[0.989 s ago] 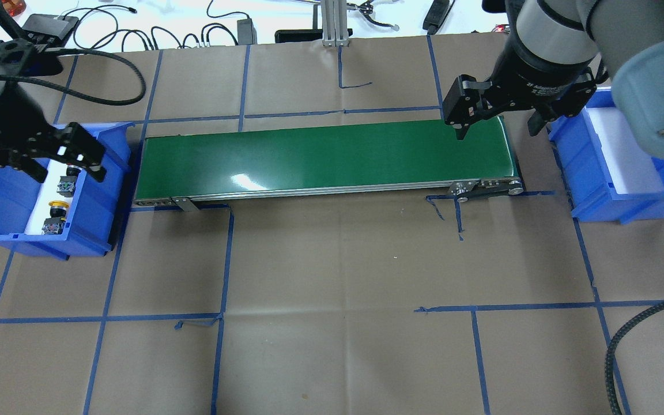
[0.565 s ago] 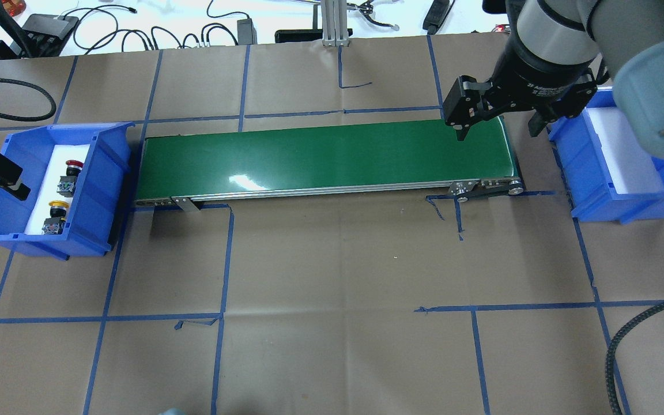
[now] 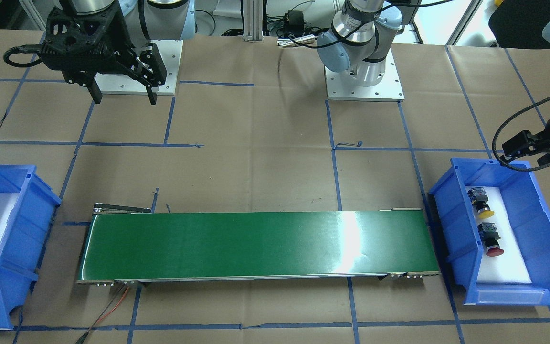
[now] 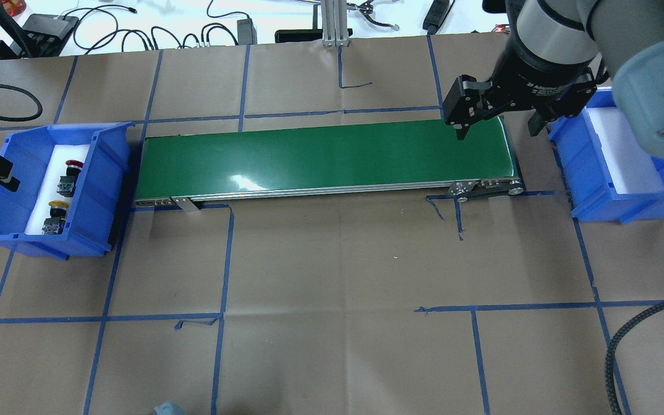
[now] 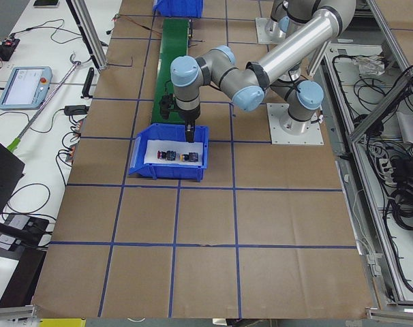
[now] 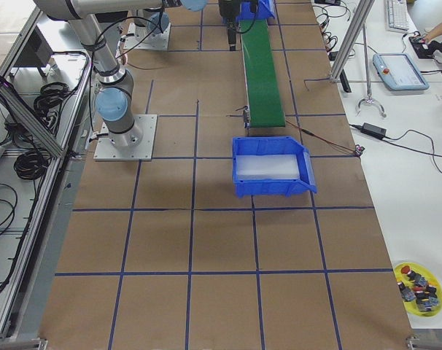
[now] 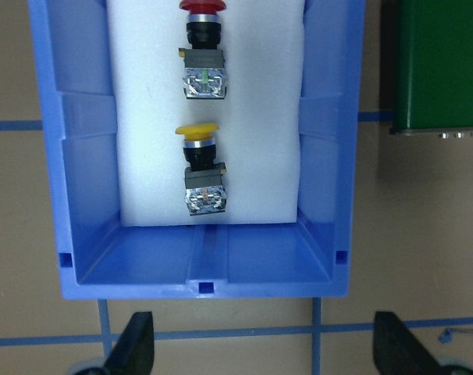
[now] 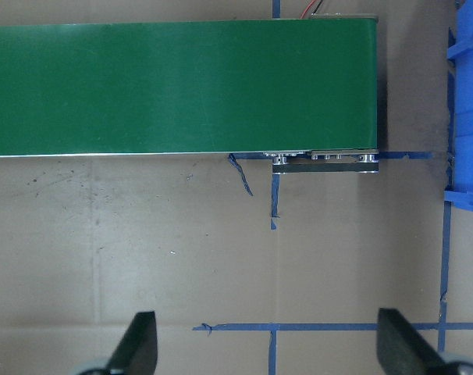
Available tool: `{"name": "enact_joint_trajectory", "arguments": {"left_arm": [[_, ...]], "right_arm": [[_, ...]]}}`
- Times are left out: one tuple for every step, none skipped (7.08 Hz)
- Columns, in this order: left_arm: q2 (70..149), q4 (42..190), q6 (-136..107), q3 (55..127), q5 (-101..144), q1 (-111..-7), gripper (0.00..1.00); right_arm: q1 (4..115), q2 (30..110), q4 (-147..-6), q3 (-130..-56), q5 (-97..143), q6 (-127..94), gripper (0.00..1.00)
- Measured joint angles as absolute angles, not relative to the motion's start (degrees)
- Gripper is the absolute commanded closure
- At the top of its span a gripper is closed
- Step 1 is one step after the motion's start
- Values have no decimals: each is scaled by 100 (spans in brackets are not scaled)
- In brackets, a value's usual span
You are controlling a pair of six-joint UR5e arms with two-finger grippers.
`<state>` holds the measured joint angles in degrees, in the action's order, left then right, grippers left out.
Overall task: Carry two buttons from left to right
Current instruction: 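Grasp the yellow-capped button in the bin with the left gripper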
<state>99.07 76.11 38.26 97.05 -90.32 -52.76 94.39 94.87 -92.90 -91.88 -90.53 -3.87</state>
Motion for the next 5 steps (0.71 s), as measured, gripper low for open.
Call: {"name": "enact_joint_trajectory", "arguments": {"left_arm": [[10083,7319,3817,9786,-9011,-5274,0],[10258,6967,3810,9913,-8991,-5274,0],[10413,6522,3805,10123,-8983,-5275,0],[10527,6035,3798,10406,-8982,-5279,0],[10604,5614,3783,10685,-8982,-5281,0]], "right_arm": [[9439,9483,-9304,-9193,-9053,-389,0],[9440,9483,-9309,-9194,-9051,-392,0],[9439,9483,-9313,-9193,-9049,-393,0],[9439,9483,-9315,-9188,-9050,-391,0],[9440,9483,-9316,-9186,-9052,-392,0]]}}
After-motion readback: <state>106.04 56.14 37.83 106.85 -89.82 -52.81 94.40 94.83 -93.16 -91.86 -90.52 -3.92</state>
